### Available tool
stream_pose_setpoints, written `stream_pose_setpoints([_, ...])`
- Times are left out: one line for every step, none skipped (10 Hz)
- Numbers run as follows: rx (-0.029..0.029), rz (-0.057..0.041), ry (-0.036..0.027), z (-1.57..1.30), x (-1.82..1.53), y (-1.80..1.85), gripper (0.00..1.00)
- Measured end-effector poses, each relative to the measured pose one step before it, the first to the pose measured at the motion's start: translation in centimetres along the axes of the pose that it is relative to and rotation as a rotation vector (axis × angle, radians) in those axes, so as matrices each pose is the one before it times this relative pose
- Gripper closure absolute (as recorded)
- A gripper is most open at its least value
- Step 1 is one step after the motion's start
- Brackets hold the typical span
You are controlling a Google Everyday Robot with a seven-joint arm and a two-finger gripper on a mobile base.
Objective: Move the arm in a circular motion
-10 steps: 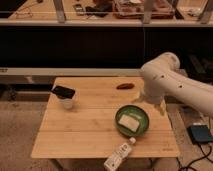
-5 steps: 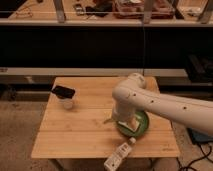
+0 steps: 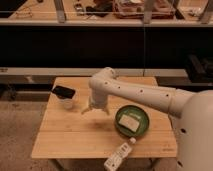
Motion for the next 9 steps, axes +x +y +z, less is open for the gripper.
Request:
stream_pose_setpoints([-0.03875,-0.00677,0.03387,-1.14,3.354,2.187,0.2])
stream_pose_setpoints([-0.03435,-0.00002,0.02615,-0.921,2.363,1.862,0.2])
stream_pose_setpoints([-0.03377,0.01125,0.02792,-1.069,2.5,2.354,0.2])
stream_pose_setpoints([-0.04658,0.01981,0.02857,-1.144,2.377,3.171,0.2])
stream_pose_setpoints([-0.02961,0.02258,0.00891,-0.623,1.129,2.363,0.2])
stream_pose_setpoints([-0.04207,0.03606,0.00347,-0.648,0.746,3.187,0.2])
stream_pose_setpoints([-0.04102,0.04798,-0.00528,-0.533,-0.062,3.6,0.2])
stream_pose_setpoints([-0.03855,0.06509,-0.01025,-0.421,-0.764,3.803,0.2])
stream_pose_setpoints([-0.02839,0.06192,-0.01067,-0.295,-1.114,3.155,0.2])
